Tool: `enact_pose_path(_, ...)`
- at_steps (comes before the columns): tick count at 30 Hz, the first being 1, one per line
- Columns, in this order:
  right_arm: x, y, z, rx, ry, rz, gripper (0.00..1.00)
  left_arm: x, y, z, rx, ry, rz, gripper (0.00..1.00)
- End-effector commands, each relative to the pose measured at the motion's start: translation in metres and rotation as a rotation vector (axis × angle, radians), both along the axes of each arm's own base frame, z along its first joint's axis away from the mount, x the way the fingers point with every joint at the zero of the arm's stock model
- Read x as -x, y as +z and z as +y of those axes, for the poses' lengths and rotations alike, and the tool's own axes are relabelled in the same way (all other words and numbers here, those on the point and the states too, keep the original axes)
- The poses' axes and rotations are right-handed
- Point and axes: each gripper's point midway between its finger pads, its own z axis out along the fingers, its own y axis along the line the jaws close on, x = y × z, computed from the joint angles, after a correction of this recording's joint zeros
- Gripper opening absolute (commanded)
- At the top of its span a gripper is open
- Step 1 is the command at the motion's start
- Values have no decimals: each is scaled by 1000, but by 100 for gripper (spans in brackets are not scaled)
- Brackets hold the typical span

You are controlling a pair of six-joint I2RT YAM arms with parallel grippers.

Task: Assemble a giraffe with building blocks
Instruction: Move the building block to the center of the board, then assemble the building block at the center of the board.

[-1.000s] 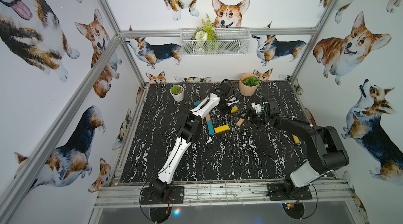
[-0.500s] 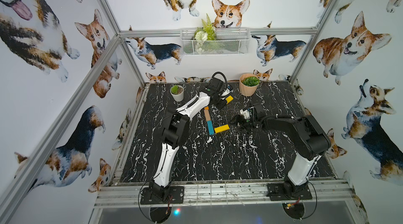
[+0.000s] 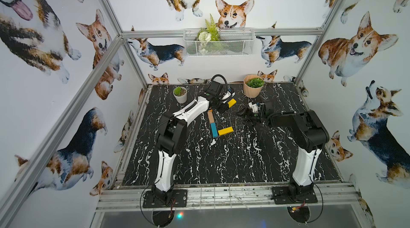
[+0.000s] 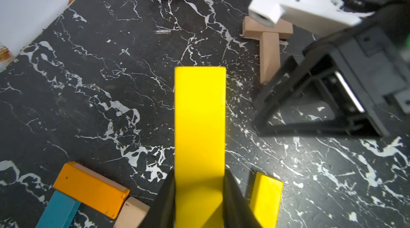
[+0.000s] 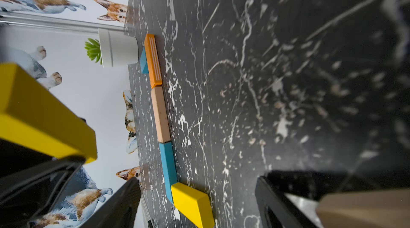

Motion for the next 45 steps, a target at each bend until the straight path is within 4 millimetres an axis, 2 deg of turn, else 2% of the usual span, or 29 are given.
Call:
enact_pose_path(1,3,-25,-19,66,-48,110,85,16,5,-16,35,-84,9,10)
enact_pose_path(6,-1,19,-15,14,-35,73,87,38,-14,-25,-52,-168,38,11)
enact_pose_path(11,-4,56,-50,30,-156,71,89,55,-22,-31,-138,-202,38,11)
enact_pose_path(15,-5,74,-73,59,-215,27,90,67,-24,-40,-131,-227,36,11)
enact_pose_path(19,-1,86,-83,112,-239,-14,91,76,-35,-52,-138,-256,65,11)
enact_pose_path(23,4,91,-98,146,-280,-30,92,83,-50,-66,-139,-290,98,11)
enact_pose_path(26,7,86,-114,150,-329,-15,92,86,-62,-72,-149,-307,120,11)
enact_pose_path(29,10,82,-122,130,-347,-5,93,88,-71,-73,-173,-318,134,11)
enact_pose_path(39,9,78,-117,86,-325,-4,93,88,-96,-62,-256,-331,144,12)
enact_pose_path(45,9,76,-115,76,-319,1,93,88,-103,-57,-288,-333,149,14)
